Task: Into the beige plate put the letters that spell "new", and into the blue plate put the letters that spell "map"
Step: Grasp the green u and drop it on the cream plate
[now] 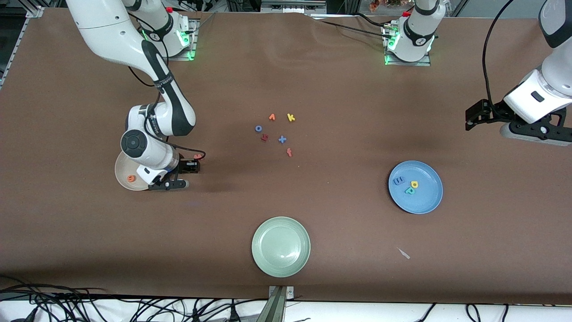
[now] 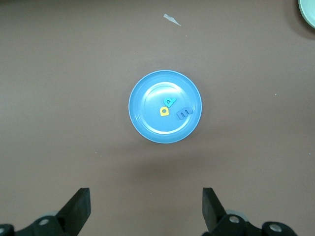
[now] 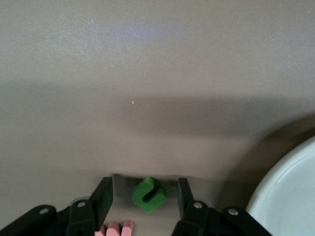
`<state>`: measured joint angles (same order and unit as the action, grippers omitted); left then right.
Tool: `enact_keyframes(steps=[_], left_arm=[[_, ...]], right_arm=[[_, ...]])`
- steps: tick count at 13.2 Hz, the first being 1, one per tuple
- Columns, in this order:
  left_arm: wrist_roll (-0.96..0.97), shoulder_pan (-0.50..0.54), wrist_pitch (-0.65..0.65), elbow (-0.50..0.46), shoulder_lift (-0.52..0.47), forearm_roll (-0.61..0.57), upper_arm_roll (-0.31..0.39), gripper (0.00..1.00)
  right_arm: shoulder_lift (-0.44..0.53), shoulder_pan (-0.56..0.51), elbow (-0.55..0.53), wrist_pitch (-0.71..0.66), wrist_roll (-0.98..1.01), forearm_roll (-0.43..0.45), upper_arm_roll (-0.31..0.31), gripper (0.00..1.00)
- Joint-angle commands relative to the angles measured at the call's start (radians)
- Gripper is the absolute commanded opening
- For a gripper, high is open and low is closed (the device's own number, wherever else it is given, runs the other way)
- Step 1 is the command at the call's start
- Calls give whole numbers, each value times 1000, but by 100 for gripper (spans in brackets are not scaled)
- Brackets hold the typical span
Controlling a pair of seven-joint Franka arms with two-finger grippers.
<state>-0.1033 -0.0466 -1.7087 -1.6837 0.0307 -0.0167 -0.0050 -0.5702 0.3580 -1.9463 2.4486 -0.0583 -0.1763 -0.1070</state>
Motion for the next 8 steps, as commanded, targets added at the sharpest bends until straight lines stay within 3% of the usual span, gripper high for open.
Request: enact_keyframes(steps=[1, 8], left_arm=[[-6, -10, 23, 37, -9, 15, 10, 100], [69, -7, 110, 90, -5, 24, 13, 100]], right_arm=[[3, 3, -26, 30, -5, -19, 1, 57], [13, 3, -48, 53, 11, -17, 6, 30]])
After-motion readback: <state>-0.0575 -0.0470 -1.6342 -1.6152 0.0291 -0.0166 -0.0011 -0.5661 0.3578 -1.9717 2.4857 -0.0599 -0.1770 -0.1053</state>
